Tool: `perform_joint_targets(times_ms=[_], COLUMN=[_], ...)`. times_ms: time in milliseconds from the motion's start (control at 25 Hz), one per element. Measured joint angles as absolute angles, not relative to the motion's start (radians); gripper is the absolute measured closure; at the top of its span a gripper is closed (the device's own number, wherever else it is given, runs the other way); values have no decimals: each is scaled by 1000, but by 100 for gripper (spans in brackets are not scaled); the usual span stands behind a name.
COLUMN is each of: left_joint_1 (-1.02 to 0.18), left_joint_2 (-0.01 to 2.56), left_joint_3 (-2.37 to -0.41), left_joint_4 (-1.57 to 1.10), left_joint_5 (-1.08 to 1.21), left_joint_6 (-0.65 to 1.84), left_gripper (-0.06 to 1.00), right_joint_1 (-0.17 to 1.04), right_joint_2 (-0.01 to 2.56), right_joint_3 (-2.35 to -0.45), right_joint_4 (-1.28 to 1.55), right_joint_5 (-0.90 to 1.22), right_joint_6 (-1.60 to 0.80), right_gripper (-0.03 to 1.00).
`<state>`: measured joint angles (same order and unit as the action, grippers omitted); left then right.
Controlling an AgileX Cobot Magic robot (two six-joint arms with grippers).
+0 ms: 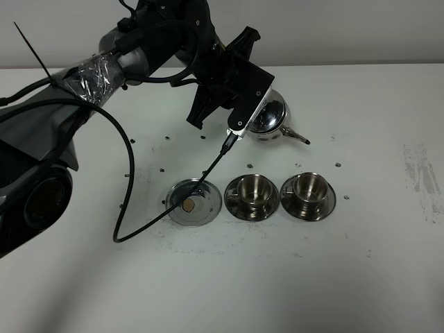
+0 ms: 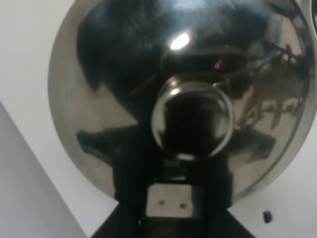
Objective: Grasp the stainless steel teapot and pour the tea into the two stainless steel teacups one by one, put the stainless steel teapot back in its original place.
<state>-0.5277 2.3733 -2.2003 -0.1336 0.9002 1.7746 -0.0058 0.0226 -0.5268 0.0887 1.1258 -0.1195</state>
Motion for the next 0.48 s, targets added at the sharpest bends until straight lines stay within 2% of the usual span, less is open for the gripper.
perform_joint_targets(times_ms=[480], left_joint_1=[-554], left_joint_2=[2400], left_joint_3=[-2200], left_joint_4=[-134], left_joint_5=[862], left_joint_6=[1863], left_gripper=[74], right_joint_1=[-6], right_joint_2=[23], right_joint_3=[-527], right_joint_4=[88], right_joint_5=[1126], right_joint_6=[-120], right_gripper=[41])
